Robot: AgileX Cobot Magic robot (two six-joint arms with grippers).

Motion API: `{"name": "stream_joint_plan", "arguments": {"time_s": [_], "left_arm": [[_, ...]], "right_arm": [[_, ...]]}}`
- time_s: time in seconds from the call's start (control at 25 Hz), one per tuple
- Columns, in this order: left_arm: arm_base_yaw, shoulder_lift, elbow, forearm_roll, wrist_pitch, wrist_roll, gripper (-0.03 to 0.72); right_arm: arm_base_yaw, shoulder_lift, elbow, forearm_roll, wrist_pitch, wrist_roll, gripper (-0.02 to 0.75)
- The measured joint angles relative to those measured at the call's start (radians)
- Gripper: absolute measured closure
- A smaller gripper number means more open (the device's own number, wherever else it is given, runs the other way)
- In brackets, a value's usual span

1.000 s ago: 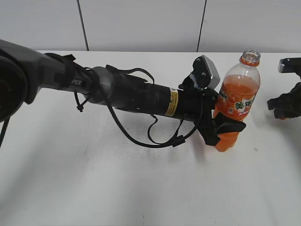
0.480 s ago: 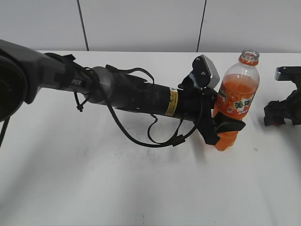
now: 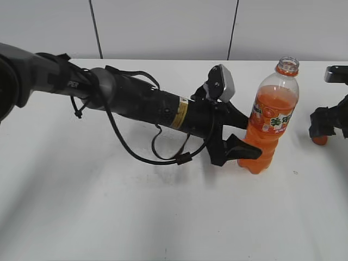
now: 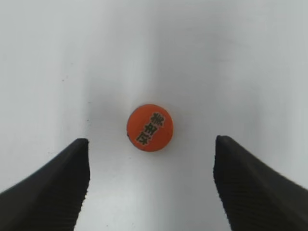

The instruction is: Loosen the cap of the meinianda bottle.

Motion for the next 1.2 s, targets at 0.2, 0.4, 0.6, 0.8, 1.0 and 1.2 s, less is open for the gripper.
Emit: {"name": "stream_joint_plan", "arguments": {"time_s": [0.2, 0.4, 0.6, 0.8, 1.0, 1.2], "left_arm": [[0.077, -0.058, 0.003, 0.254, -0.102, -0.208, 0.162], [0.199, -0.178, 0.007, 0.265, -0.139, -0.288, 0.181], [0.298, -0.338, 0.007, 0.265, 0.214, -0.414, 0.199], [0.309, -0.413, 0.007, 0.26, 1.068, -0.408, 0.2], [0.381, -0.425, 0.007, -0.25, 1.523, 0.288, 0.212], [0.549, -0.501, 0.012, -1.276, 1.801, 1.058, 0.214]], "right_arm": [[0.0, -0.076, 0.0, 0.01, 0.034, -0.001, 0.146], [0.0, -0.184, 0.0, 0.007, 0.035, -0.043, 0.15], [0.001, -0.272, -0.041, -0.067, -0.043, -0.079, 0.15], [0.001, -0.293, -0.145, -0.152, -0.073, -0.083, 0.15], [0.0, -0.293, -0.244, -0.21, 0.012, -0.044, 0.15], [0.0, -0.293, -0.39, -0.218, 0.394, 0.075, 0.15]]}}
